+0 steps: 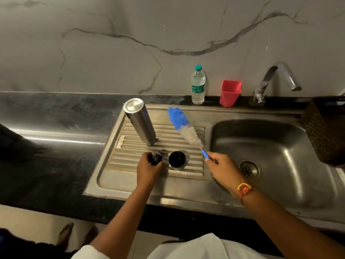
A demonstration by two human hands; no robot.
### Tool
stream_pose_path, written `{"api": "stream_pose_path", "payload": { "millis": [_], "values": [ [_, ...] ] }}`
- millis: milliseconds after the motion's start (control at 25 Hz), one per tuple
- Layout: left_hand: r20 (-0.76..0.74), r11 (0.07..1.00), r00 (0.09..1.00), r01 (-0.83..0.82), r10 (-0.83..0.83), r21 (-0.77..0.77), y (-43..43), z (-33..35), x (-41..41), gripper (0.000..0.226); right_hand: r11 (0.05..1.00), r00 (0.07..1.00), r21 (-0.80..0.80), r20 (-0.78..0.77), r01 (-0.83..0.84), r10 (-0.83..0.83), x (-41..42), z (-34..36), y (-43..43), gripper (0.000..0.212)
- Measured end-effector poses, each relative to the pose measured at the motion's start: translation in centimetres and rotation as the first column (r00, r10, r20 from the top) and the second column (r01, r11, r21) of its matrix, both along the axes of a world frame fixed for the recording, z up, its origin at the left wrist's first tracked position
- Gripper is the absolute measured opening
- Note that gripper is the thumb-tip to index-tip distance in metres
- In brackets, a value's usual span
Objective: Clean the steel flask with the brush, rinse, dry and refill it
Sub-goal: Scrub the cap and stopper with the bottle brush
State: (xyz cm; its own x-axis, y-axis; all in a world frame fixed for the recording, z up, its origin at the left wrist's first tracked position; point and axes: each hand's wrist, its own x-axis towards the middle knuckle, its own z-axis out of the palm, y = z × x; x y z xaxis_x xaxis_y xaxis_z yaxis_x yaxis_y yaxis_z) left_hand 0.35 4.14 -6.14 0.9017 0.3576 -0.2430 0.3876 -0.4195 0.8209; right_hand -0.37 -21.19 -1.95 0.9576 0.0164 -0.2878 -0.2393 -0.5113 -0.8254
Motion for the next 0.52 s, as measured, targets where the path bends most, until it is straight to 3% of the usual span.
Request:
{"api": "stream_pose_path", "payload": {
  "millis": [120, 360, 520],
  "values": [
    [-0.006, 0.994, 0.996, 0.087, -0.086, 0.067, 0.0, -0.4, 0.2, 0.048, 0.999, 1.000, -0.042, 0.001, 0.009, -0.009, -0.4, -0.1, 0.5, 0.030],
    [-0.013, 0.990, 0.992, 0.130, -0.129, 0.057, 0.8, -0.8, 0.4, 0.053, 0.994, 0.999, -0.103, 0.012, 0.031, -0.030, -1.4, -0.6, 1.4, 0.034],
    [-0.018, 0.991, 0.991, 0.135, -0.136, -0.014, 1.5, -0.8, 0.4, 0.072, 0.994, 0.999, -0.094, -0.012, 0.047, -0.049, -1.7, -1.1, 1.8, 0.037]
  ]
}}
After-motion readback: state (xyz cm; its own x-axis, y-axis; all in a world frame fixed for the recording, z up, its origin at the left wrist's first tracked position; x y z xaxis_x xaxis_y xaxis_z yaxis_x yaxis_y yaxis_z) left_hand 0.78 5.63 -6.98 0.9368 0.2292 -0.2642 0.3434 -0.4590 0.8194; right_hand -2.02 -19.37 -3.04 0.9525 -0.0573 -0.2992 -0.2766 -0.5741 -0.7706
